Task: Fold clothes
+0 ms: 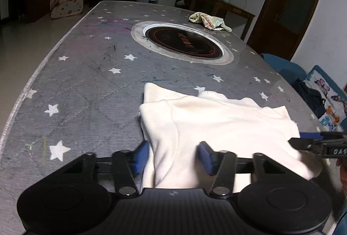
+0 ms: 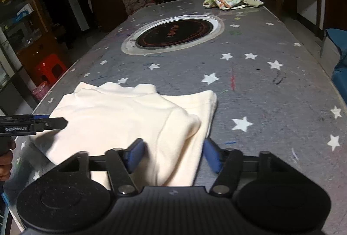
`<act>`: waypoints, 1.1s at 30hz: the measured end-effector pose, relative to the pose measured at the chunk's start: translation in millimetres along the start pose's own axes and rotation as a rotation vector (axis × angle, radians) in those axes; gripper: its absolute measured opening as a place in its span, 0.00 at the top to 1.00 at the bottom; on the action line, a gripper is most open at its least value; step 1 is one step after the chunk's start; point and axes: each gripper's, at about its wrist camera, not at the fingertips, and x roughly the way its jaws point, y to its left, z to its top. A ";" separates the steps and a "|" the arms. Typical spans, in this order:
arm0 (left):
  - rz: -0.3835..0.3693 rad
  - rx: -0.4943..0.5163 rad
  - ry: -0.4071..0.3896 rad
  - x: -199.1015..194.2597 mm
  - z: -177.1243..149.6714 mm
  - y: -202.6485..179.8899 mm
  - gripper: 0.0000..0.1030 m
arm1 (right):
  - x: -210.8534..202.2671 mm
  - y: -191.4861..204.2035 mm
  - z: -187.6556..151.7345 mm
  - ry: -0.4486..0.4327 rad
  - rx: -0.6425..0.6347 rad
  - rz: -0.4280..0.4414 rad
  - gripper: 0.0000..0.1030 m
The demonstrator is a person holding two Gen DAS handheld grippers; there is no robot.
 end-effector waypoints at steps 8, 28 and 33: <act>0.039 -0.025 -0.007 -1.9 0.8 1.3 0.54 | 0.0 0.3 -0.3 -0.006 0.021 0.011 0.62; -0.056 -0.056 -0.076 -24.2 26.0 -17.0 0.85 | -20.0 11.7 11.7 -0.092 0.015 0.028 0.86; -0.082 -0.021 -0.096 -28.7 38.0 -33.8 0.86 | -37.9 16.2 25.1 -0.144 -0.013 0.024 0.86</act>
